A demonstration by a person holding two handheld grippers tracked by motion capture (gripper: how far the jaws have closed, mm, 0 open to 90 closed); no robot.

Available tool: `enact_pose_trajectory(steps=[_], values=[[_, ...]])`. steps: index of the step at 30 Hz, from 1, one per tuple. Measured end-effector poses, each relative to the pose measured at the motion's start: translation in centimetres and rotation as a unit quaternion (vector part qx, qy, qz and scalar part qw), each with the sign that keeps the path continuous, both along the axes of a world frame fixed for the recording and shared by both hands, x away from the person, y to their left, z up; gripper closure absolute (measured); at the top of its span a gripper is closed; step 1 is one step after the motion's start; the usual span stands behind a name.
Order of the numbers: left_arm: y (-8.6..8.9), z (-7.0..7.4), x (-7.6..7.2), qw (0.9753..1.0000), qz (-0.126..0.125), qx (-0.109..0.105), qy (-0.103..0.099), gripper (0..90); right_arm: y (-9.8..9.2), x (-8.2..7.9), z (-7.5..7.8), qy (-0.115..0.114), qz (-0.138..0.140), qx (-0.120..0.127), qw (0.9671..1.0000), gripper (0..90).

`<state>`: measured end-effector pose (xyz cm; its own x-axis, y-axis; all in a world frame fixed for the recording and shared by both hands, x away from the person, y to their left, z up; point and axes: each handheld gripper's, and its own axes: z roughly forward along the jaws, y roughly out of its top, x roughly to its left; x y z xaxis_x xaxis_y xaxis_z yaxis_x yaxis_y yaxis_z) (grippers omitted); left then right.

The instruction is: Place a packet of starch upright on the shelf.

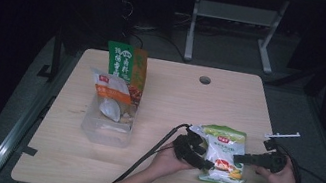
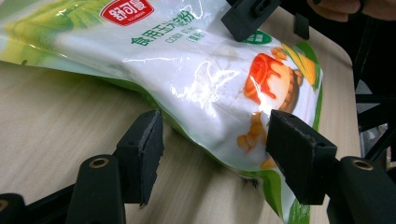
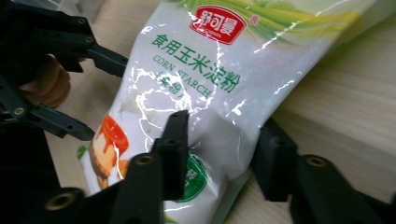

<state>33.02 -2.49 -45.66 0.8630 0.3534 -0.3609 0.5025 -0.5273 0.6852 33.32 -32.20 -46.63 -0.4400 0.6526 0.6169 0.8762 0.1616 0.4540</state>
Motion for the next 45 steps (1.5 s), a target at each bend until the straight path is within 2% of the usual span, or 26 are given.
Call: enact_pose_trajectory(steps=[3, 7, 11, 15, 19, 21, 23, 24, 26, 28, 32, 34, 35, 37, 41, 45], values=[[0.1, 0.0, 0.1, 1.0000, 0.001, -0.004, 0.007, 35.8, 0.1, -0.1, -0.1, 0.015, 0.004, 0.007, 0.9999, 77.1], [0.2, 0.0, 0.2, 0.9999, 0.000, -0.004, 0.011, 35.4, 0.4, -0.3, 0.3, 0.003, 0.004, -0.004, 1.0000, 81.9], [0.3, -0.2, 0.4, 0.9995, 0.002, -0.011, 0.031, 31.4, 0.8, -0.9, 1.0, -0.024, 0.000, -0.018, 0.9996, 84.0], [0.5, 0.0, 0.7, 0.9986, 0.003, -0.030, 0.044, 31.3, 1.0, -1.5, 1.7, -0.050, -0.007, -0.010, 0.9987, 84.9], [0.8, 0.2, 1.1, 0.9972, 0.011, -0.047, 0.057, 31.8, 1.4, -2.1, 3.1, -0.080, -0.003, 0.000, 0.9968, 85.7], [1.1, 0.3, 1.4, 0.9963, 0.010, -0.057, 0.064, 31.7, 1.8, -2.6, 3.9, -0.099, -0.003, 0.008, 0.9950, 86.0], [1.4, 0.5, 1.7, 0.9942, 0.017, -0.073, 0.076, 32.7, 2.1, -3.0, 4.7, -0.118, 0.001, 0.011, 0.9929, 86.1], [1.5, 0.6, 1.8, 0.9941, 0.018, -0.076, 0.075, 34.9, 2.3, -3.2, 5.1, -0.124, 0.002, 0.013, 0.9922, 86.2], [1.8, 0.9, 1.9, 0.9940, 0.022, -0.085, 0.066, 43.3, 2.6, -3.4, 5.6, -0.136, 0.004, 0.015, 0.9906, 86.2], [2.0, 1.3, 1.8, 0.9950, 0.025, -0.085, 0.046, 54.8, 3.0, -3.7, 6.1, -0.149, 0.006, 0.008, 0.9887, 86.2], [2.3, 2.1, 1.8, 0.9938, 0.046, -0.099, 0.021, 70.8, 3.6, -4.0, 7.0, -0.180, 0.003, 0.007, 0.9837, 86.2], [2.3, 2.6, 1.8, 0.9945, 0.051, -0.091, 0.001, 76.2, 3.9, -3.9, 7.4, -0.192, 0.003, 0.004, 0.9815, 86.2], [2.3, 2.8, 1.7, 0.9950, 0.052, -0.084, -0.018, 78.1, 4.1, -3.9, 7.5, -0.196, 0.000, -0.004, 0.9805, 86.1], [2.3, 3.1, 1.3, 0.9943, 0.062, -0.075, -0.045, 79.8, 4.3, -3.8, 7.4, -0.204, -0.001, -0.012, 0.9790, 85.9], [2.4, 3.3, 0.9, 0.9930, 0.061, -0.058, -0.082, 80.9, 4.5, -3.5, 6.8, -0.200, 0.000, -0.017, 0.9796, 85.3], [2.0, 3.3, 0.2, 0.9913, 0.057, -0.039, -0.113, 81.7, 4.3, -3.4, 5.6, -0.185, 0.006, -0.026, 0.9824, 84.2]])
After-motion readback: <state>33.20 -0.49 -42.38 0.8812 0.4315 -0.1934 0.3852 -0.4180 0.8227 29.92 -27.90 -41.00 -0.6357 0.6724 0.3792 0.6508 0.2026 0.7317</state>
